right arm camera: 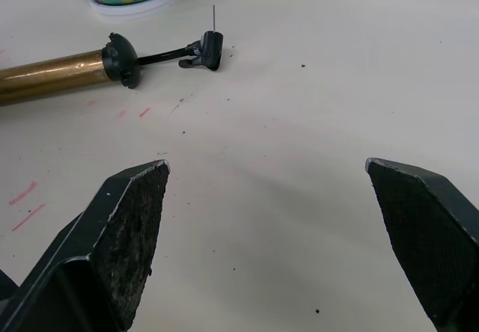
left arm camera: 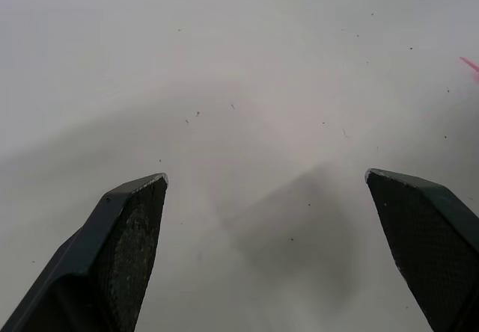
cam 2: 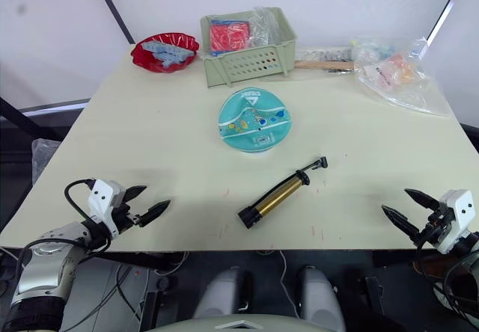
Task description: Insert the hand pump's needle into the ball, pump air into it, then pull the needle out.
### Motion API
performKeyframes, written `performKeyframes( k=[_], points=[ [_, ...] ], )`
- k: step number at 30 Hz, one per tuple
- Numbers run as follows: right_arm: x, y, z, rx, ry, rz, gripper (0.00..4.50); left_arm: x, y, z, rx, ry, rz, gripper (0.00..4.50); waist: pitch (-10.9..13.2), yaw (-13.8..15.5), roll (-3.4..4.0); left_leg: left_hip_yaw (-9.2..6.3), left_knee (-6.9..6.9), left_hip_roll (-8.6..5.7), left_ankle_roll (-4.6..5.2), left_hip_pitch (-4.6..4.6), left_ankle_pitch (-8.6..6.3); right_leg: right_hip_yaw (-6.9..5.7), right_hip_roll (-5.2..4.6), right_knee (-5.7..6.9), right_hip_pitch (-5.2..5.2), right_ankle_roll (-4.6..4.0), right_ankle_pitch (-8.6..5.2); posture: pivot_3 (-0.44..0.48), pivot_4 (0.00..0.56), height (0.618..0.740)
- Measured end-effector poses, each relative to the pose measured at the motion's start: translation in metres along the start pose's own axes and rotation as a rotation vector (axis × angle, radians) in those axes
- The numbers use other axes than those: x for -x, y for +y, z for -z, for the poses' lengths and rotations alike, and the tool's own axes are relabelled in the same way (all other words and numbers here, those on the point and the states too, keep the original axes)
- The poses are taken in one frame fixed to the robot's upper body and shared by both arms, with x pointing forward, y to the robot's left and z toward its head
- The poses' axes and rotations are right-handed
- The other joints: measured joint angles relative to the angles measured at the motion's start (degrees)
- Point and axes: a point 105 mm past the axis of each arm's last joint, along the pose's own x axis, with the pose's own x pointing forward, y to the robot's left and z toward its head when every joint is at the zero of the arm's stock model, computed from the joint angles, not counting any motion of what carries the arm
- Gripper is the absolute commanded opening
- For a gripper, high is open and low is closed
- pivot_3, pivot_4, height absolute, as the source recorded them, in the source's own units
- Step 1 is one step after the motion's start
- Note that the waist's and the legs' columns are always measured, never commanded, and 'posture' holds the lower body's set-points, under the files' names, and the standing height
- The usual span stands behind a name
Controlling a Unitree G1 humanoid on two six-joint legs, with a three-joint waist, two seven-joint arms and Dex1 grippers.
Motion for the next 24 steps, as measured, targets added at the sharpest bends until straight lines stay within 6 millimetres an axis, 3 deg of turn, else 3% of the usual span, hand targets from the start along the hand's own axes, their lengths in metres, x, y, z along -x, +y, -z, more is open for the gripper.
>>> performKeyframes(
  k=[15,24],
  points=[
    [-0.003,0.002,0.002,0.127,-0.069,-0.046,4.4,-0.004,-0.008,-0.004,0.014,0.01,0.045,4.5,0.0,0.0,-0.01,0.02,0.0,-0.01,0.0,0.01,0.0,0.02,0.03,0.0,0.0,0.0,0.01,0.0,0.15,0.738],
    [0.0,0.014,-0.002,0.135,-0.105,-0.131,4.4,-0.012,-0.03,-0.024,-0.038,-0.023,0.133,4.5,0.0,0.1,0.0,0.02,0.0,-0.01,0.0,0.01,0.0,0.03,0.01,0.0,0.01,-0.05,0.04,0.0,0.15,0.738]
  ],
)
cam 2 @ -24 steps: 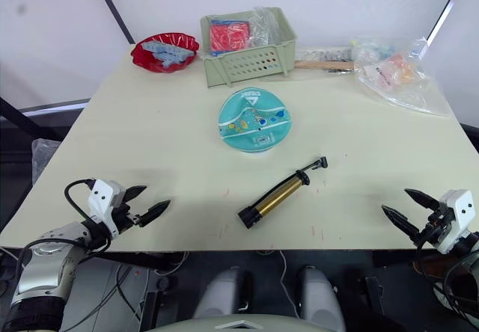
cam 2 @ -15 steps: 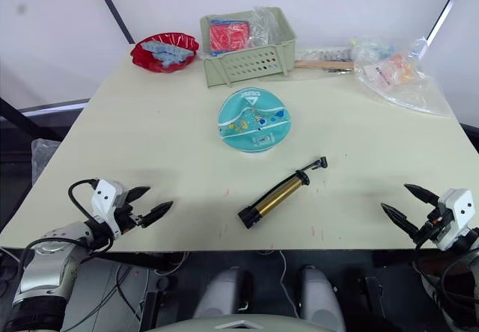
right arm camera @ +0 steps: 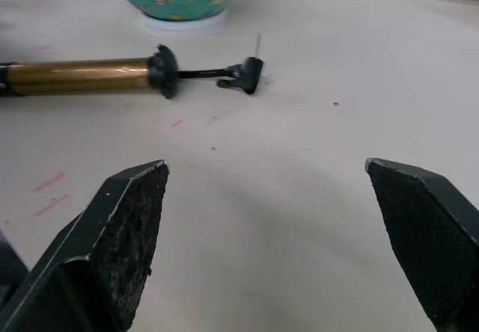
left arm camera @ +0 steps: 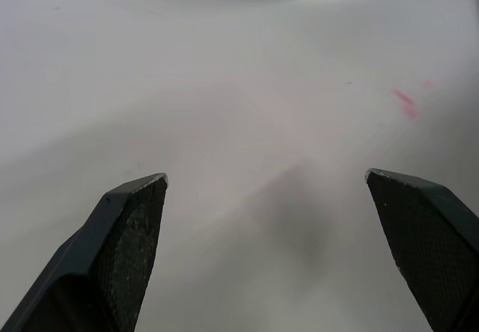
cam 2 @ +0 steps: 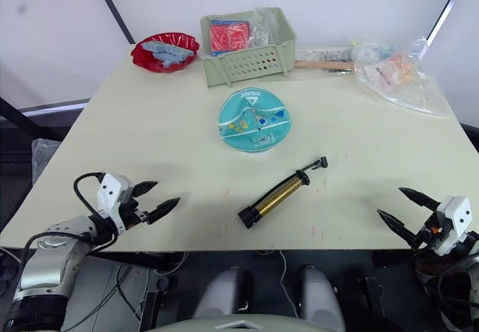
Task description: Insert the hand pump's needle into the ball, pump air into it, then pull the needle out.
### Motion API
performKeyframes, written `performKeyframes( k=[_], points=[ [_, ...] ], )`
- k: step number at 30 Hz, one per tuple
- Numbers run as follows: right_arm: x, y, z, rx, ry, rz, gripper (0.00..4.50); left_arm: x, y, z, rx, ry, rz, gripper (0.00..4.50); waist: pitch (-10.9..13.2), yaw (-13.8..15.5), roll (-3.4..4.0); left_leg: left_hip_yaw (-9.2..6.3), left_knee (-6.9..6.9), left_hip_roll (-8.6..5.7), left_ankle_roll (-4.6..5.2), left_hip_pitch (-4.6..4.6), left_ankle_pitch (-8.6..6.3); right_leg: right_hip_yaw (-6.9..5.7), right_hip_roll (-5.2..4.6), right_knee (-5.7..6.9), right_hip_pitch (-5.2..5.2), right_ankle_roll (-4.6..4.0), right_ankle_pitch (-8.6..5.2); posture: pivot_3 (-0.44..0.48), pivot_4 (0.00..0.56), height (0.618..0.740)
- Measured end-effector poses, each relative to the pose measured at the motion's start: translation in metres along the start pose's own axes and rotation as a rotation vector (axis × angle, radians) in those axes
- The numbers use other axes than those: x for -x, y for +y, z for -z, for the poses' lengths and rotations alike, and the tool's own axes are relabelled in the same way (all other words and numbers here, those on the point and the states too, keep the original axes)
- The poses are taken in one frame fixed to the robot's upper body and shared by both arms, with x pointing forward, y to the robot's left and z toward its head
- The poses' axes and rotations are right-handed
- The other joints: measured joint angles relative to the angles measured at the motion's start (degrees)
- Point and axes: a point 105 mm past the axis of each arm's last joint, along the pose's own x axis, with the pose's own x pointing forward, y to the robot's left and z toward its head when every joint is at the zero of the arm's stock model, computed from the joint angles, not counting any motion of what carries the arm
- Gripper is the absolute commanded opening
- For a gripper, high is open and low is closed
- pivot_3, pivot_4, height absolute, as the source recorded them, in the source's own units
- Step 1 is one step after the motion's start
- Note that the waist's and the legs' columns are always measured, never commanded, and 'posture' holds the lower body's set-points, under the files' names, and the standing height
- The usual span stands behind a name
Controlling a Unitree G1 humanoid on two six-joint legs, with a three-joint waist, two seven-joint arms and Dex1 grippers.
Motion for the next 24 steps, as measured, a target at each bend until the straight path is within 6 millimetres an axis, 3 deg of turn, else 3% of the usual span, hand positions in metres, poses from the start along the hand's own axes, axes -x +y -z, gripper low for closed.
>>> performKeyframes(
  k=[7,11,15,24],
  points=[
    [-0.004,0.01,-0.015,0.023,-0.051,-0.073,4.4,-0.016,-0.02,-0.013,-0.022,-0.015,0.091,4.5,0.0,0.0,0.0,-0.01,0.0,-0.01,0.0,0.01,0.0,0.0,0.03,0.0,0.0,0.0,0.0,0.0,0.15,0.738],
    [-0.006,0.016,-0.023,0.022,-0.07,-0.111,4.5,-0.036,-0.035,-0.029,-0.022,-0.041,0.152,3.4,0.0,0.1,0.03,-0.02,0.01,-0.04,0.0,0.0,0.0,0.01,0.04,0.0,0.01,0.02,0.0,0.0,0.15,0.738],
    [-0.014,0.023,-0.039,0.067,-0.107,-0.159,4.5,-0.065,-0.061,-0.046,-0.025,-0.085,0.249,3.4,0.0,0.1,-0.01,-0.08,0.08,-0.09,0.01,0.0,0.0,0.02,0.08,0.0,0.09,0.08,0.02,0.0,0.15,0.738],
    [-0.019,0.034,-0.05,0.075,-0.12,-0.176,4.5,-0.097,-0.093,-0.049,-0.018,-0.064,0.304,3.4,0.0,0.1,-0.01,-0.2,0.1,-0.09,0.02,-0.03,0.0,0.26,0.35,0.0,0.1,0.11,0.0,0.0,0.15,0.738]
  ],
)
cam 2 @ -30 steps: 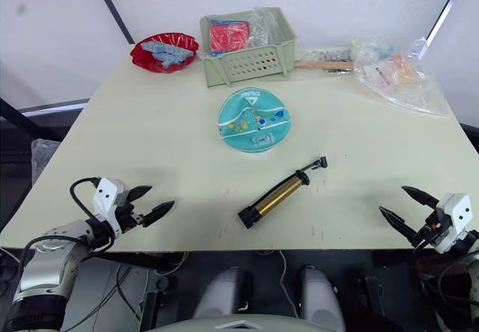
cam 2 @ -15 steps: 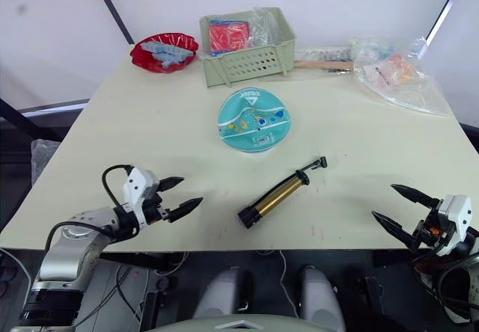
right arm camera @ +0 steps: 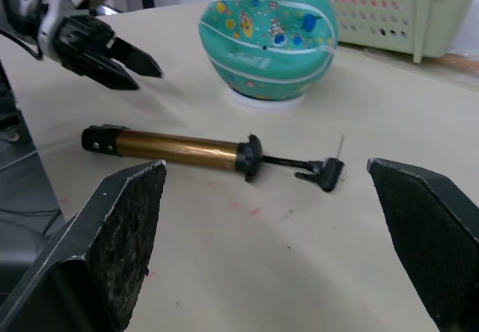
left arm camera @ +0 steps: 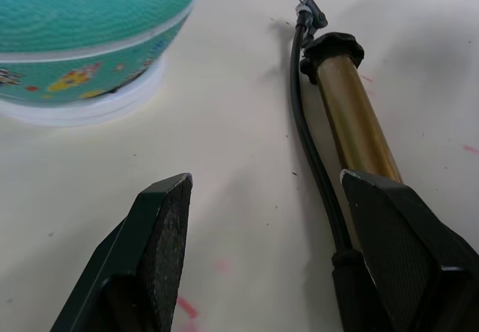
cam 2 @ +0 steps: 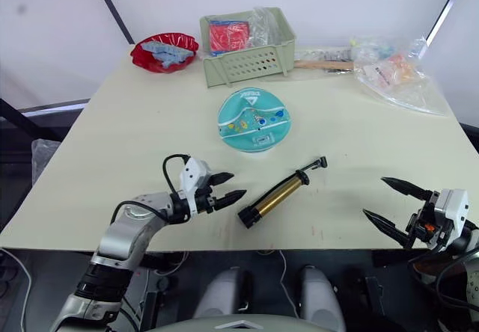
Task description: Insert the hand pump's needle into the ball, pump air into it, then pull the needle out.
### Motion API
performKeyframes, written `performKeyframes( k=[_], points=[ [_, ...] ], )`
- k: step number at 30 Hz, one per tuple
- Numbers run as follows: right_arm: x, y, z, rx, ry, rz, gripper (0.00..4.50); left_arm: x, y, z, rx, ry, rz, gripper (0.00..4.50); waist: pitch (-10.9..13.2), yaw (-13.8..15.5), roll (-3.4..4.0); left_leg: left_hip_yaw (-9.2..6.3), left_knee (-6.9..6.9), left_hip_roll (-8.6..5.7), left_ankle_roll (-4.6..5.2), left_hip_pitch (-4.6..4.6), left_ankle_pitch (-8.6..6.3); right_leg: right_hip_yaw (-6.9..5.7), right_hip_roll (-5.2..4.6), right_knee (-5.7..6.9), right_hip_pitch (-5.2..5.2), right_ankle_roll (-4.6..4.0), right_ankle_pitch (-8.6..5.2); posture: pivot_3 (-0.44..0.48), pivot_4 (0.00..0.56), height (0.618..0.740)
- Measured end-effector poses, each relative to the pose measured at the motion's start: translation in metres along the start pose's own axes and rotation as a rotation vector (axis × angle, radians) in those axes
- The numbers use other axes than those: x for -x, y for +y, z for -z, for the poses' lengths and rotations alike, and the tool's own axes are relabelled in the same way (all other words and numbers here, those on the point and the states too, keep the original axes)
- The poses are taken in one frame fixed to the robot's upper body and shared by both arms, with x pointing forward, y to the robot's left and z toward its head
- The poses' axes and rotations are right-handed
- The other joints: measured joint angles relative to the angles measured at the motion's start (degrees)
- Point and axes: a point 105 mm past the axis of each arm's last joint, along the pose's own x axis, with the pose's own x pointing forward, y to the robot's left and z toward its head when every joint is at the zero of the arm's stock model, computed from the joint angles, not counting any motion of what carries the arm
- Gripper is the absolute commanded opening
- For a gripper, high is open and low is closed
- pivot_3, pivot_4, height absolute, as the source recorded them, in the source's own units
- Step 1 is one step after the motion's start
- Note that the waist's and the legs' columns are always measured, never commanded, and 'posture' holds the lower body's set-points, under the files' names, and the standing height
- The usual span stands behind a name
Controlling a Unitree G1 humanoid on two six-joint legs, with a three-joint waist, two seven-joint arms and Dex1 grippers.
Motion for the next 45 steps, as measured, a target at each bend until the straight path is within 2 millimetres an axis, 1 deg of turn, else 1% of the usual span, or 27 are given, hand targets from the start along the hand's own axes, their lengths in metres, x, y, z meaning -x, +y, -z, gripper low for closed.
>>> performKeyframes(
  k=[3,6,11,15,19,26,29,34,40,45],
  points=[
    [-0.005,0.005,-0.004,0.006,-0.008,-0.009,4.5,-0.012,-0.001,-0.008,-0.023,-0.001,0.004,3.4,0.0,0.0,0.0,-0.02,0.01,-0.01,0.0,0.01,0.0,0.09,0.07,-0.01,0.06,-0.02,0.01,0.0,0.15,0.738],
    [-0.007,0.009,-0.005,0.001,-0.006,-0.016,4.5,-0.02,-0.001,-0.011,-0.026,-0.001,0.004,3.4,0.0,-0.1,0.0,-0.05,0.01,0.0,0.0,0.02,0.0,0.09,0.11,-0.01,0.07,-0.02,0.01,0.0,0.15,0.738],
    [-0.007,0.01,-0.005,-0.002,-0.005,-0.01,4.5,-0.033,-0.004,-0.005,-0.027,0.032,0.01,3.4,0.0,-0.1,0.0,-0.06,0.01,0.0,0.0,0.04,0.0,0.1,0.13,-0.01,0.08,-0.02,0.0,0.0,0.15,0.738],
    [-0.01,0.011,-0.009,0.008,-0.015,-0.005,4.5,-0.047,-0.011,-0.004,-0.029,0.052,0.04,3.4,0.0,0.0,-0.01,-0.09,0.03,-0.03,0.0,0.03,0.0,0.15,0.18,-0.02,0.11,-0.01,0.0,0.0,0.15,0.738],
    [-0.01,0.012,-0.008,0.002,-0.016,-0.002,4.5,-0.058,-0.004,-0.004,-0.045,0.086,0.039,3.4,0.0,-0.1,-0.01,-0.12,0.03,-0.03,0.0,0.02,0.0,0.15,0.2,-0.02,0.11,-0.01,0.0,0.0,0.15,0.738],
    [-0.012,0.012,-0.008,-0.012,-0.022,0.011,4.5,-0.08,-0.009,-0.002,-0.064,0.123,0.088,3.4,0.0,-0.1,-0.02,-0.12,0.03,-0.05,0.0,0.0,0.0,0.16,0.21,-0.03,0.1,-0.01,0.0,0.0,0.15,0.738],
    [-0.012,0.011,-0.007,-0.011,-0.02,0.019,4.5,-0.084,-0.007,-0.003,-0.084,0.133,0.099,3.4,0.0,-0.1,-0.02,-0.13,0.03,-0.04,0.0,0.0,0.0,0.16,0.21,-0.03,0.11,-0.02,0.01,0.0,0.15,0.738],
    [-0.011,0.011,-0.005,-0.015,-0.008,0.031,4.5,-0.093,-0.003,-0.001,-0.09,0.164,0.089,3.4,0.0,-0.1,-0.02,-0.13,0.03,-0.05,0.0,-0.01,0.0,0.16,0.21,-0.03,0.11,0.0,0.0,0.0,0.15,0.738],
    [-0.01,0.011,-0.004,-0.02,-0.006,0.047,4.5,-0.106,-0.011,-0.004,-0.117,0.17,0.109,3.4,0.0,0.0,-0.02,-0.14,0.03,-0.07,0.0,-0.02,0.0,0.16,0.21,-0.04,0.12,0.0,0.0,0.0,0.15,0.738],
    [-0.009,0.011,-0.002,-0.019,-0.005,0.064,4.5,-0.121,-0.026,-0.009,-0.155,0.191,0.135,3.4,0.0,0.1,-0.02,-0.3,0.06,-0.17,0.01,-0.04,0.0,0.17,0.21,-0.09,0.23,0.02,-0.02,0.0,0.15,0.738]
  ],
)
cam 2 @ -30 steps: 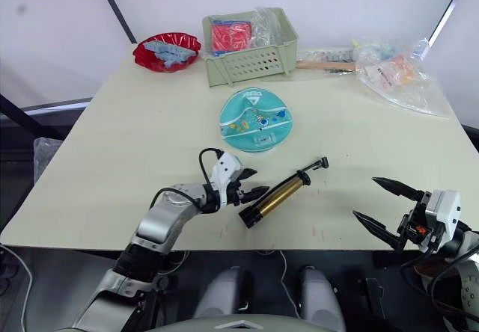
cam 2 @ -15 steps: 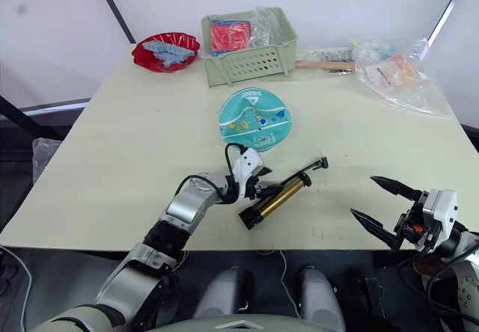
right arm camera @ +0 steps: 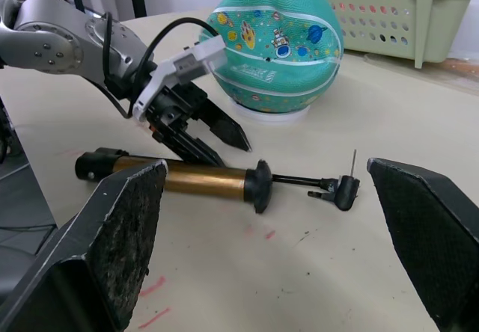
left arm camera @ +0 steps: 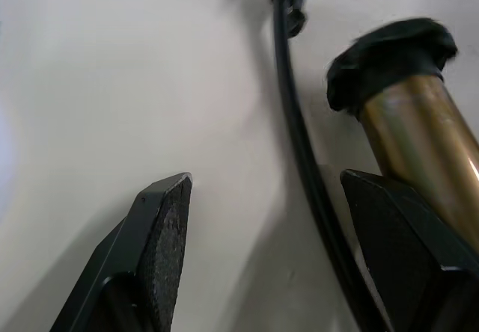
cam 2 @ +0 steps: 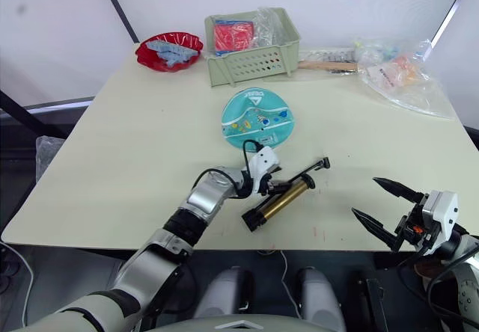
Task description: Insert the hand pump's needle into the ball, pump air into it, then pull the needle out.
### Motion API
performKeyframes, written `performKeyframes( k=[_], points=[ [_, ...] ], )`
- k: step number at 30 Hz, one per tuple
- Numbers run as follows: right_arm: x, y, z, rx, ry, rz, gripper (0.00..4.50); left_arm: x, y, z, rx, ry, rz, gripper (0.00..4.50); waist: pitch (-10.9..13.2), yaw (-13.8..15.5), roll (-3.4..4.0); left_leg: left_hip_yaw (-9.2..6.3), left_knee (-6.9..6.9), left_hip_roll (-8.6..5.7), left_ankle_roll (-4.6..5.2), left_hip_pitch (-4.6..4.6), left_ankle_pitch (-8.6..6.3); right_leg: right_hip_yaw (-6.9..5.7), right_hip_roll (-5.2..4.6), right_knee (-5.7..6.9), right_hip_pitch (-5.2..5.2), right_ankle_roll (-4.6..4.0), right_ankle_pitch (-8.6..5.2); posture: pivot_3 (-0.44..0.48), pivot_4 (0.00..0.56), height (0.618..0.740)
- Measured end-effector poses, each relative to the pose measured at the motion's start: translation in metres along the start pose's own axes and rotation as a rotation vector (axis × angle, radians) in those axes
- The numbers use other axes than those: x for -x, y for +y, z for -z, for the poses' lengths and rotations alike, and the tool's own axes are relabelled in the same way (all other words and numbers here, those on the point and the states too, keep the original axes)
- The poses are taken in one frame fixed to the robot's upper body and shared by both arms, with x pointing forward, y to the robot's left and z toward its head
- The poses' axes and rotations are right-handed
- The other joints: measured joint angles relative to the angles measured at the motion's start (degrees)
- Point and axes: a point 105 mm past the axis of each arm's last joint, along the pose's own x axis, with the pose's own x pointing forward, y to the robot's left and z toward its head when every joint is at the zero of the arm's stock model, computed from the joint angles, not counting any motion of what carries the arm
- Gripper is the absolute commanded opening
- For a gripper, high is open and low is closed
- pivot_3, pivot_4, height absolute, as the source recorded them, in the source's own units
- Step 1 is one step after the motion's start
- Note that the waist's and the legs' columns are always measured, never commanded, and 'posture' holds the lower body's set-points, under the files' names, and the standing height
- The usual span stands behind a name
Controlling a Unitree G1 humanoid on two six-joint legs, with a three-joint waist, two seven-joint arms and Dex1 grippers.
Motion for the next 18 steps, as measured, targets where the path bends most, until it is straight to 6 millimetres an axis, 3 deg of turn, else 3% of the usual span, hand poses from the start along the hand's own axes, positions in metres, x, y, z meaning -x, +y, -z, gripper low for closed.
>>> performKeyframes(
  k=[2,3,4,5,6,7,9,11,18],
  points=[
    [0.0004,0.0002,0.0002,0.005,0.001,0.002,4.5,-0.0018,-0.0018,-0.0008,0.0,0.004,0.003,3.4,0.0,0.0,0.01,-0.02,0.0,0.0,0.0,0.01,0.0,0.0,0.0,0.0,0.01,0.0,0.0,0.0,0.15,0.738],
    [0.0005,0.0002,0.0002,0.008,0.002,0.003,4.5,-0.0031,-0.0019,-0.0011,0.002,0.007,-0.004,2.86,0.0,0.0,0.01,-0.03,0.0,0.0,0.0,0.01,0.0,-0.02,0.0,0.0,0.02,0.01,-0.01,0.0,0.15,0.738],
    [0.0005,0.0001,0.0002,0.008,0.002,0.003,4.5,-0.0038,-0.0018,-0.0013,0.001,0.009,-0.009,2.75,0.0,0.0,0.01,-0.05,0.0,-0.01,0.0,0.02,0.0,-0.02,0.0,0.0,0.03,0.01,-0.01,0.0,0.15,0.738],
    [0.0005,0.0,0.0002,0.009,0.003,0.004,4.5,-0.0045,-0.0013,-0.0014,0.0,0.013,-0.018,2.11,0.0,0.0,0.01,-0.08,0.01,-0.01,0.0,0.02,0.0,-0.03,0.0,0.0,0.04,0.02,-0.01,0.0,0.15,0.738],
    [0.0005,-0.0001,0.0002,0.009,0.003,0.005,4.5,-0.0046,-0.0012,-0.0014,-0.001,0.014,-0.019,1.97,0.0,0.0,0.01,-0.08,0.01,-0.02,0.0,0.02,0.0,-0.03,0.0,0.0,0.04,0.02,-0.01,0.0,0.15,0.738],
    [0.0005,-0.0006,0.0003,0.009,0.003,0.01,4.5,-0.0066,-0.0022,-0.0016,0.006,0.019,-0.027,1.48,0.0,0.0,0.01,-0.13,0.01,-0.05,0.0,0.02,0.0,-0.03,0.0,0.0,0.06,0.02,-0.01,0.0,0.15,0.738],
    [0.0007,-0.0005,0.0004,0.009,0.004,0.011,4.5,-0.0073,-0.0031,-0.0017,0.008,0.02,-0.026,0.96,0.0,0.0,0.01,-0.16,0.0,-0.07,0.0,0.02,0.0,-0.03,0.0,0.0,0.06,0.01,-0.01,0.0,0.15,0.738],
    [0.001,-0.0005,0.0007,0.008,0.005,0.013,4.5,-0.0085,-0.0048,-0.0018,0.008,0.02,-0.024,0.03,0.0,-0.1,0.01,-0.19,0.0,-0.09,0.0,0.02,0.0,-0.03,0.0,0.0,0.06,0.02,-0.01,0.0,0.15,0.738],
    [0.0002,-0.0014,0.0009,-0.016,-0.006,0.036,4.5,-0.0078,-0.0068,-0.0036,-0.009,-0.007,-0.02,0.03,0.0,-0.1,0.01,-0.41,0.0,-0.1,0.0,0.01,0.0,-0.05,0.0,0.0,0.06,0.01,-0.01,0.0,0.15,0.738]
  ],
)
